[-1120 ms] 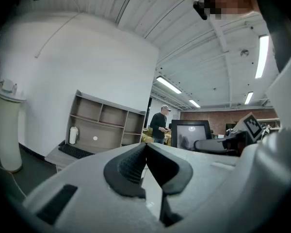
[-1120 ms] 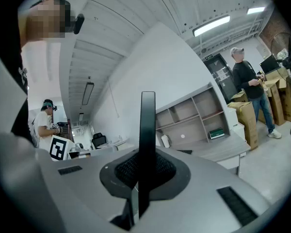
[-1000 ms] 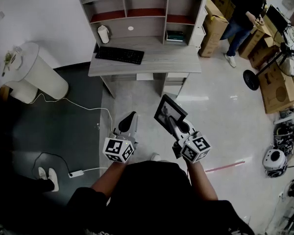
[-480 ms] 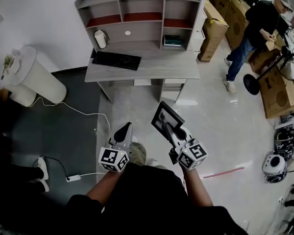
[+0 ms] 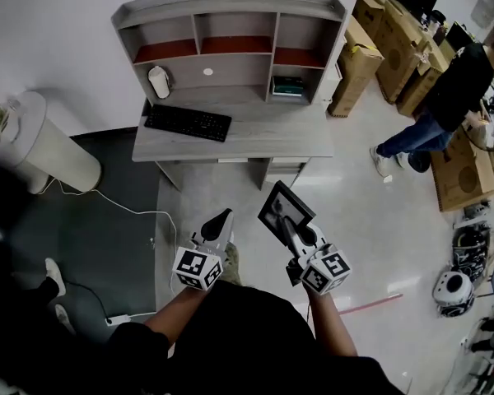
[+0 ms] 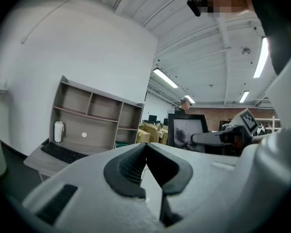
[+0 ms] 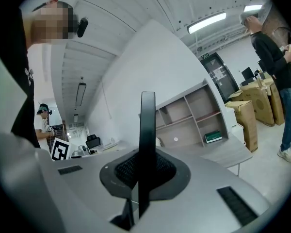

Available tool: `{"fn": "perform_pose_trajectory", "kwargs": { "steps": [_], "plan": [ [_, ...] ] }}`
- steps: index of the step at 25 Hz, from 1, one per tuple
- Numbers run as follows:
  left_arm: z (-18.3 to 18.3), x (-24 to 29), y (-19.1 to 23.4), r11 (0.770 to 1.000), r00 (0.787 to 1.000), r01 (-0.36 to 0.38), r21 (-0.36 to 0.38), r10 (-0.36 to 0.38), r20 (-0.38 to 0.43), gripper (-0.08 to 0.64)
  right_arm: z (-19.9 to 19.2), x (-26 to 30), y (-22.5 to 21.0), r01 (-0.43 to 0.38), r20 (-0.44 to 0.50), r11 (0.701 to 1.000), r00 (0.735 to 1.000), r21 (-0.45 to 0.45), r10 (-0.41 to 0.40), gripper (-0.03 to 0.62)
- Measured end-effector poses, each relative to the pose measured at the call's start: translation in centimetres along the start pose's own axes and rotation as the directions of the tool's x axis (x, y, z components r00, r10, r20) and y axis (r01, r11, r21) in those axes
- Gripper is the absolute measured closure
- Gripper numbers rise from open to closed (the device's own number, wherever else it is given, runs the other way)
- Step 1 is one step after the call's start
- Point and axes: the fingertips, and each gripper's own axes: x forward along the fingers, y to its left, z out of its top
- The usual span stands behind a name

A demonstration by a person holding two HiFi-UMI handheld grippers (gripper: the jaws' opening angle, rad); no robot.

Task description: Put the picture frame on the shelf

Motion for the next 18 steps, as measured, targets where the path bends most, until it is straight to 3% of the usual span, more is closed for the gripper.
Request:
{"fn": "perform_pose_trajectory", "kwargs": {
  "steps": [5, 13, 18],
  "plan": [
    [0.9, 4.7, 4.0, 0.998, 1.0, 0.019, -0.062, -0.02, -0.019, 0.543, 1.2, 5.5, -3.1, 0.01, -0.027, 0.999, 1.0, 0.032, -0.009, 0.569],
    [3.0, 11.0, 12.5, 0.998, 0.999, 0.035, -0.054, -0.037, -0.034, 0.543, 3.6, 15.5, -7.4, 0.055, -0.059, 0.996, 0.997, 0.063, -0.051, 0.569],
    [4.7, 14.5, 18.0, 0.995, 0.998, 0.037, -0.097, -0.041, -0.042, 0.543, 5.0, 21.6, -9.6, 0.083, -0.068, 0.995, 0.995, 0.059, -0.079, 0.569]
  ]
}}
